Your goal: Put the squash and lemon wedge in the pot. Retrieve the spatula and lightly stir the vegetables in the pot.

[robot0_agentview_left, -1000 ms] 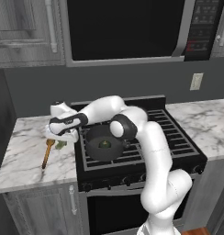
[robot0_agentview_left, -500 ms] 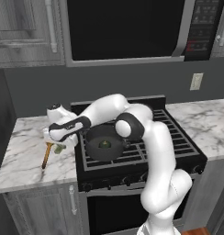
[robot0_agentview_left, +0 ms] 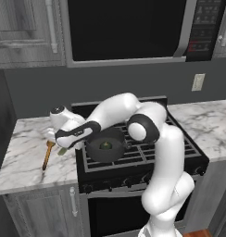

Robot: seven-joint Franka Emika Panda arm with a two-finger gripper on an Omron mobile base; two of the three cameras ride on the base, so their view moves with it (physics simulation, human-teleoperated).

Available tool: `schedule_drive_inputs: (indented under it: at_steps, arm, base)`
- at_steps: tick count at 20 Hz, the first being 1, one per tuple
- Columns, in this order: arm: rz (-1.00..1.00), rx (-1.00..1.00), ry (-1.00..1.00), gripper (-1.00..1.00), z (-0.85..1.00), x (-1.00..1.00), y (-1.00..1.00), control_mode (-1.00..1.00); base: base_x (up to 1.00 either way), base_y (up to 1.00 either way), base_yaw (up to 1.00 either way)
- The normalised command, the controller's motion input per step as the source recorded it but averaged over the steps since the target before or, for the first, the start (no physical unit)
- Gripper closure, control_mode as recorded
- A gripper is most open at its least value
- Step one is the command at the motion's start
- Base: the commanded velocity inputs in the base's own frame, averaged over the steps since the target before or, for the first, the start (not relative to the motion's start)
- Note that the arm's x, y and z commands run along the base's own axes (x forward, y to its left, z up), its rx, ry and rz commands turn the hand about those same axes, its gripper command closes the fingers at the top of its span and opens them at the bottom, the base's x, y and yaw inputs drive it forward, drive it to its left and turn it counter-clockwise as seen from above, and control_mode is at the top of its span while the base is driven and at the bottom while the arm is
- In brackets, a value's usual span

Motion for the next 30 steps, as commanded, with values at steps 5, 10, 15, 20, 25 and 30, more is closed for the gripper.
schedule_drive_inputs:
  at_steps: [5,10,15,20,25,30]
  arm:
    - [-0.08,0.0,0.0,1.0,0.41,-0.24,-0.15,-1.0]
    - [-0.02,-0.07,-0.08,1.0,0.46,-0.39,-0.01,-1.0]
    - [0.0,-0.08,-0.16,1.0,0.48,-0.38,-0.1,-1.0]
    - [0.02,-0.21,-0.18,1.0,0.11,-0.32,-0.32,-1.0]
    - [0.0,-0.03,0.0,1.0,0.29,-0.01,-0.56,-1.0]
    - [0.0,0.0,0.12,1.0,0.46,0.0,-0.63,-1.0]
  base:
    - [0.0,0.0,0.0]
    - [0.0,0.0,0.0]
    - [0.0,0.0,0.0]
    - [0.0,0.0,0.0]
    - [0.0,0.0,0.0]
    - [0.0,0.0,0.0]
